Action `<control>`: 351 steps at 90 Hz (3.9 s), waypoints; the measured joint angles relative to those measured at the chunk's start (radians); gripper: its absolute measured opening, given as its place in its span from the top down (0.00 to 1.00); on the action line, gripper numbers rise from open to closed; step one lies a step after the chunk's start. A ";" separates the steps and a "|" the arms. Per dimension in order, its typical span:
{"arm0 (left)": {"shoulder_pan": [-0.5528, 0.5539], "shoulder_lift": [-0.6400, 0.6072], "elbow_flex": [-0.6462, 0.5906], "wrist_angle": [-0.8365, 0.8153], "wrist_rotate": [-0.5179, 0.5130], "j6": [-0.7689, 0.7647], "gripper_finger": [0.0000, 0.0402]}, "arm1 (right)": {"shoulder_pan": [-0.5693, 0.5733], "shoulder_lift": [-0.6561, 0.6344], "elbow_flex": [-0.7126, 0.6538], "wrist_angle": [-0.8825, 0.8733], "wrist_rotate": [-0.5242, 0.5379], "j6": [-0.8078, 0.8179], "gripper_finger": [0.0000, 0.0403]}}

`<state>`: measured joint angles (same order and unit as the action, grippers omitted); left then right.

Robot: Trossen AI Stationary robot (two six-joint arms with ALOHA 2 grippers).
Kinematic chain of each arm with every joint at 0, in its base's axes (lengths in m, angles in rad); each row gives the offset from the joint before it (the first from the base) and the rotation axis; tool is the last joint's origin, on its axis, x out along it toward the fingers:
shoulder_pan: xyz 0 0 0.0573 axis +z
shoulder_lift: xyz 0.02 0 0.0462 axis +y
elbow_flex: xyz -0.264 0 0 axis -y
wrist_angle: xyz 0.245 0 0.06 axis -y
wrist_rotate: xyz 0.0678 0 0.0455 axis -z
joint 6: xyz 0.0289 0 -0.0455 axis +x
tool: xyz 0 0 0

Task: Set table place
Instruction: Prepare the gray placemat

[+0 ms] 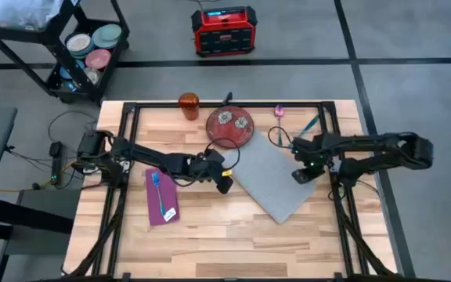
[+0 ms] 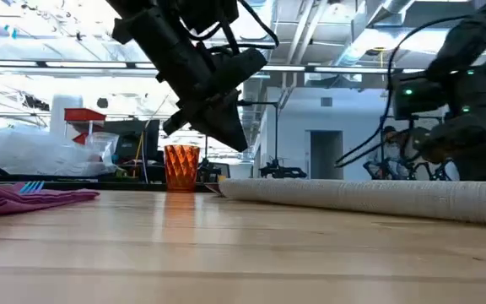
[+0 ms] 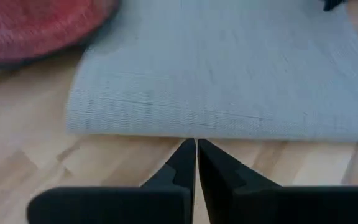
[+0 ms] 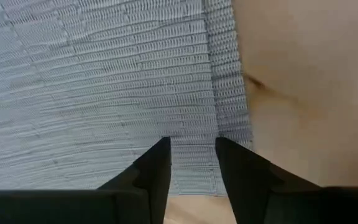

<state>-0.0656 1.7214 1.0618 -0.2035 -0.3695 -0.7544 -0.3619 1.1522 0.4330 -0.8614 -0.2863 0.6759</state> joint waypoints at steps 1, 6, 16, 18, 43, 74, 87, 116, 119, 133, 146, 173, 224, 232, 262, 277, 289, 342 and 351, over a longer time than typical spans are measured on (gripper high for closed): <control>0.003 0.000 0.000 0.002 0.000 0.004 1.00 | 0.005 -0.004 -0.002 0.000 0.000 0.005 0.70; 0.018 0.000 0.000 0.014 0.000 0.025 1.00 | 0.025 -0.023 -0.015 0.004 -0.001 0.028 0.69; 0.053 0.000 0.000 0.056 0.001 0.074 1.00 | 0.049 -0.043 -0.028 0.021 -0.002 0.058 0.69; 0.062 0.000 0.000 0.064 0.001 0.082 1.00 | 0.051 -0.043 -0.029 0.028 -0.003 0.059 0.69; 0.137 0.000 0.000 0.096 0.000 0.095 1.00 | 0.082 -0.039 -0.031 0.207 -0.032 0.084 0.71; 0.129 0.144 0.002 0.226 0.181 0.032 1.00 | 0.086 -0.017 -0.031 0.293 -0.027 0.035 0.87; 0.098 0.231 0.037 0.237 0.254 0.039 1.00 | 0.086 -0.017 -0.031 0.312 -0.025 0.028 0.93; 0.090 0.260 0.093 0.211 0.256 0.102 1.00 | 0.086 -0.018 -0.030 0.282 -0.033 -0.015 0.88; 0.092 0.260 0.093 0.209 0.256 0.103 1.00 | 0.087 -0.018 -0.030 0.254 -0.042 -0.023 0.86; 0.093 0.260 0.093 0.189 0.256 0.102 1.00 | 0.087 -0.019 -0.029 0.136 -0.072 -0.082 0.77; 0.093 0.260 0.093 0.189 0.255 0.102 1.00 | 0.087 -0.019 -0.029 0.144 -0.103 -0.099 0.68; 0.097 0.260 0.093 0.198 0.242 0.100 1.00 | 0.087 -0.018 -0.030 0.288 -0.107 -0.121 0.62; 0.192 0.299 0.092 0.234 0.211 0.094 1.00 | 0.078 0.026 -0.030 0.475 -0.213 -0.236 0.83; 0.196 0.326 0.105 0.267 0.252 0.070 1.00 | 0.078 0.092 -0.030 0.481 -0.265 -0.240 0.94; 0.180 0.355 0.177 0.230 0.322 0.093 1.00 | 0.116 0.227 0.067 0.510 -0.298 -0.240 1.00; 0.177 0.355 0.208 0.201 0.322 0.104 1.00 | 0.150 0.212 0.176 0.513 -0.289 -0.237 1.00; 0.166 0.346 0.230 0.097 0.342 0.122 1.00 | 0.168 0.209 0.189 0.476 -0.242 -0.201 1.00; -0.011 0.211 0.239 -0.376 0.450 0.414 1.00 | 0.208 0.210 0.183 0.317 -0.120 -0.289 1.00; 0.001 0.231 0.211 -0.253 0.428 0.407 1.00 | 0.212 0.210 0.183 0.312 -0.121 -0.285 1.00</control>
<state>-0.0649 1.9522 1.2732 -0.4560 0.0588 -0.3473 -0.1499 1.3624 0.6163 -0.5498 -0.4072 0.3912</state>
